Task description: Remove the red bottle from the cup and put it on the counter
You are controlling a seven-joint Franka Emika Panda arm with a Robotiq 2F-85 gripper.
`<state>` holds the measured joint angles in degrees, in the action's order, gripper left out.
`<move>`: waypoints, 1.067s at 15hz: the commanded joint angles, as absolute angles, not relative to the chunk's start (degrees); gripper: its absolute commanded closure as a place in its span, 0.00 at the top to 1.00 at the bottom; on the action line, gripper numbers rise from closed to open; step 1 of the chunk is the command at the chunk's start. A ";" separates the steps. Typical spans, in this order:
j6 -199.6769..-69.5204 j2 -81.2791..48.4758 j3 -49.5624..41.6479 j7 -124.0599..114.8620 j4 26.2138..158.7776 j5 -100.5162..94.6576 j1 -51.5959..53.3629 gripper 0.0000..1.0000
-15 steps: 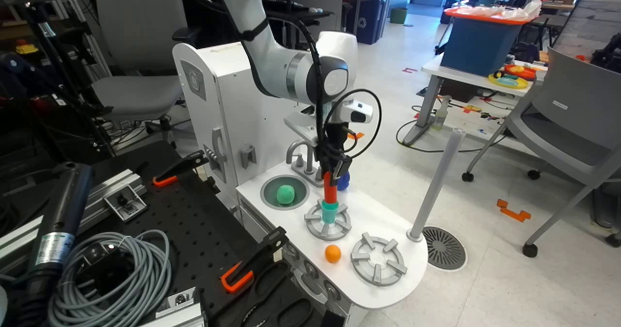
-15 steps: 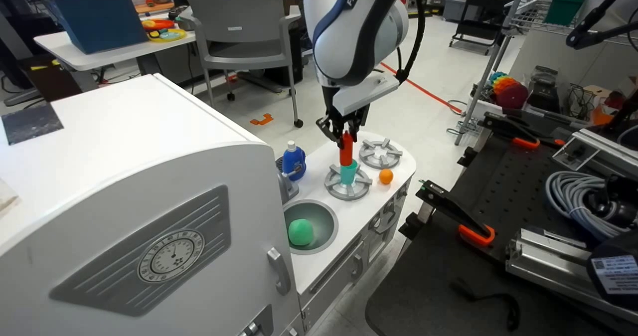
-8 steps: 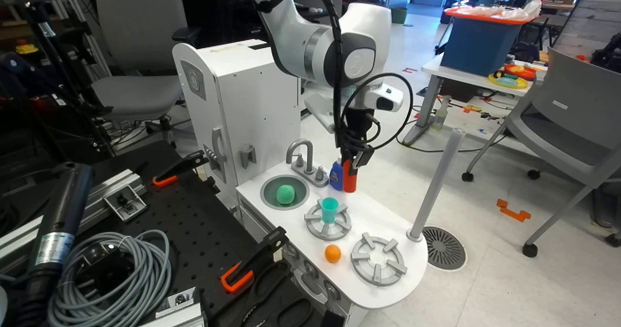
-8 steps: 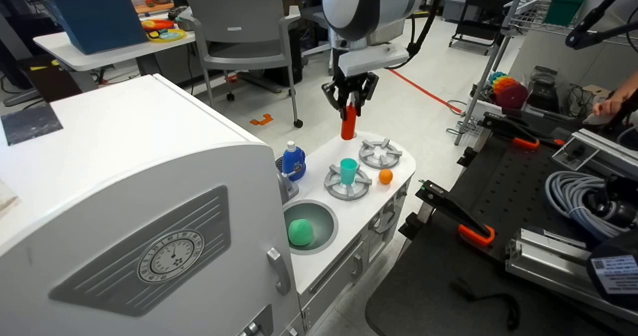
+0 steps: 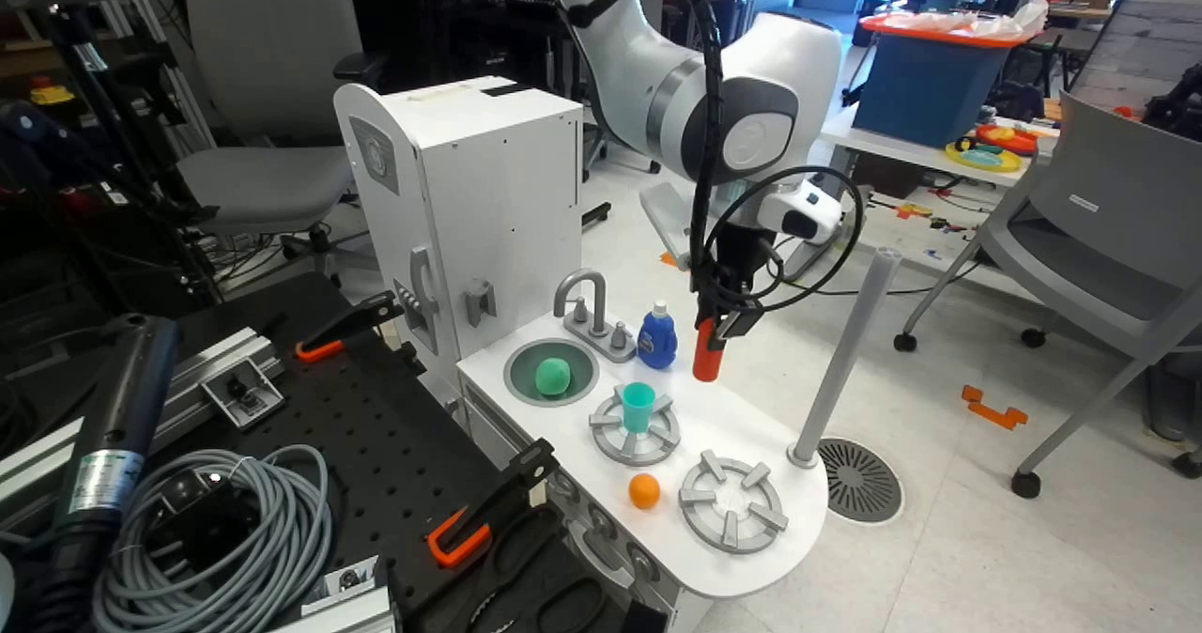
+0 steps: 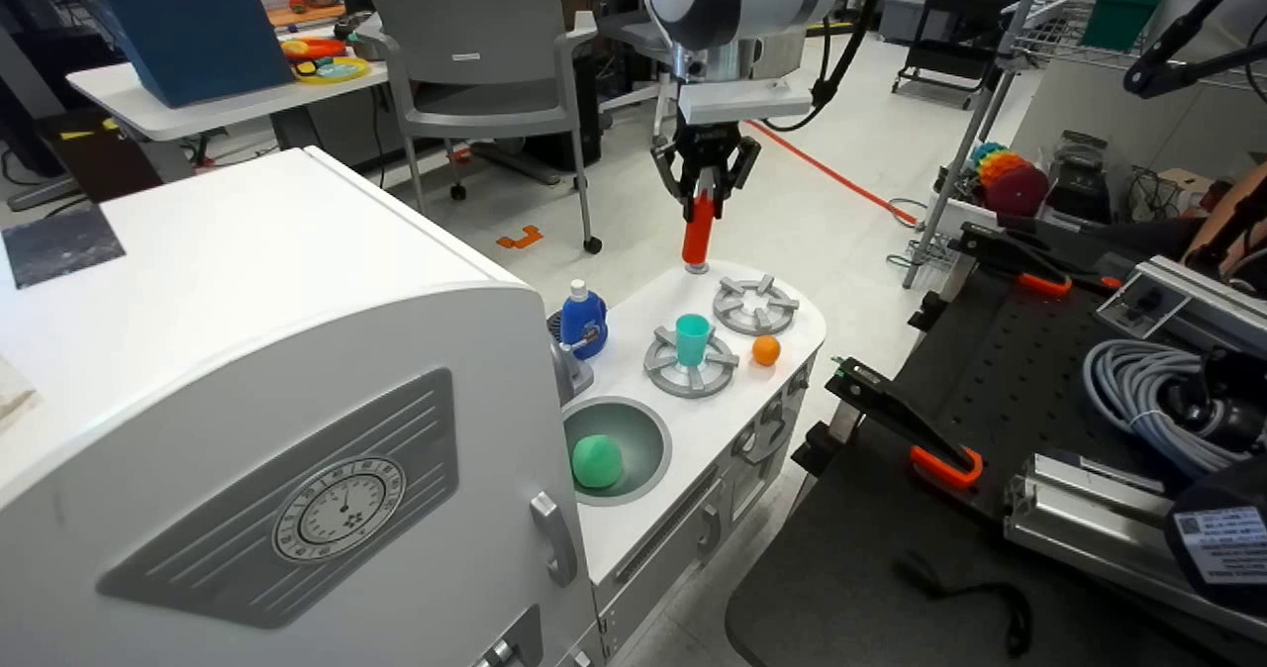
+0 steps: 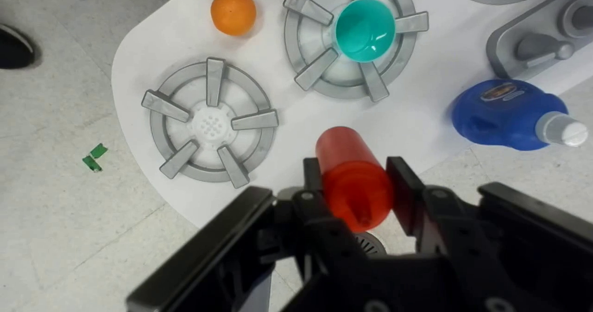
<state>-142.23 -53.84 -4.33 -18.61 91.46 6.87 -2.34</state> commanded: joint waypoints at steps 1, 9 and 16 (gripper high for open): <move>-138.19 -61.68 -3.51 -19.70 81.45 9.66 -3.75 0.14; -131.26 -77.22 -4.76 -25.50 61.90 10.29 -4.33 0.14; -126.71 -86.19 -4.74 -27.88 48.25 9.02 -4.30 0.14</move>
<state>-130.16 -81.61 -4.56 -26.55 56.59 9.19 -4.06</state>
